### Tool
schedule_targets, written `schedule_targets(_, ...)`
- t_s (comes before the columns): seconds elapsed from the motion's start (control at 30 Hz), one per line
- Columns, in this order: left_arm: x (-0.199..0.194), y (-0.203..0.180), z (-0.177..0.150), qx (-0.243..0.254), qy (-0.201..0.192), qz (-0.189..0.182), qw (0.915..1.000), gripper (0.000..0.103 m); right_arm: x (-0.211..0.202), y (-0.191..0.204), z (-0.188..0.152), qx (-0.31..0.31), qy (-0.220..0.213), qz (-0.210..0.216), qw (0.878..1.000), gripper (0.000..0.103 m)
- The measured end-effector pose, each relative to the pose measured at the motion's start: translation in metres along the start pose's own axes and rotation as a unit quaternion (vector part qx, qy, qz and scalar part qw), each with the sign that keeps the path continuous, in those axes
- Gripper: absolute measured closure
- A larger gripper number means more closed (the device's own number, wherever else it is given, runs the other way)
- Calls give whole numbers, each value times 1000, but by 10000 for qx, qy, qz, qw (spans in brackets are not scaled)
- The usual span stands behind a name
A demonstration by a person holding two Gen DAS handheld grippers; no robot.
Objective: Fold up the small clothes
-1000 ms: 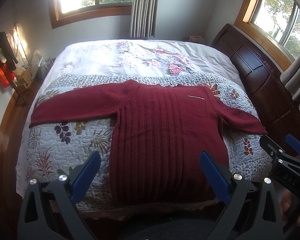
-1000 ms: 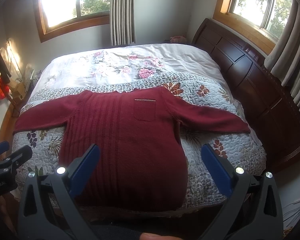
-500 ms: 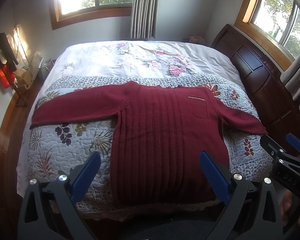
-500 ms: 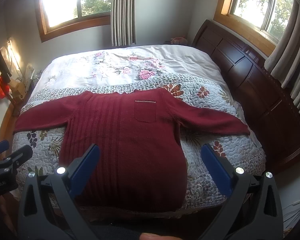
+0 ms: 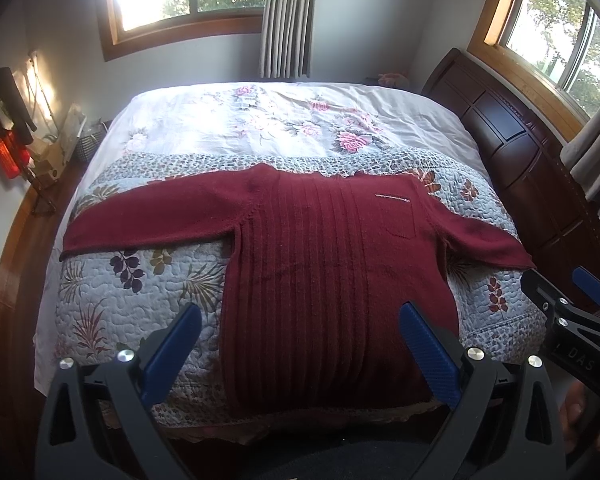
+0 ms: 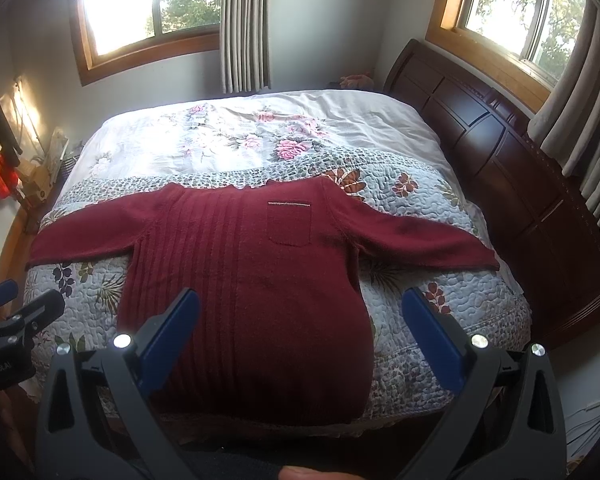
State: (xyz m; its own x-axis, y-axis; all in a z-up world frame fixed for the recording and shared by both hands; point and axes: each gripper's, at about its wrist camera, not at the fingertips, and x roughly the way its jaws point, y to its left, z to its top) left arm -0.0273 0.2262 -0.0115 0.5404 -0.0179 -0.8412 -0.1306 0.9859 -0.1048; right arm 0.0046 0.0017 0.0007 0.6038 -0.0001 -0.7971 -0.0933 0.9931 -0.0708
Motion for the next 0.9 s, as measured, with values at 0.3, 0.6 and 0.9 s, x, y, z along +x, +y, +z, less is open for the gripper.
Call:
schedule_targets(0.3,0,0,1,-3,3,-2,10000,4,-1,-3,1,10,9,9,10000,3)
schedule_targets(0.6,1,-1,1,5,0,4,10000,4,-1,-4,0,6,11,12,10000,3)
schedule_targets(0.9,3,-7,4,40,-34,34,10000,4,5,-8,-1,63,30,14,10000,3)
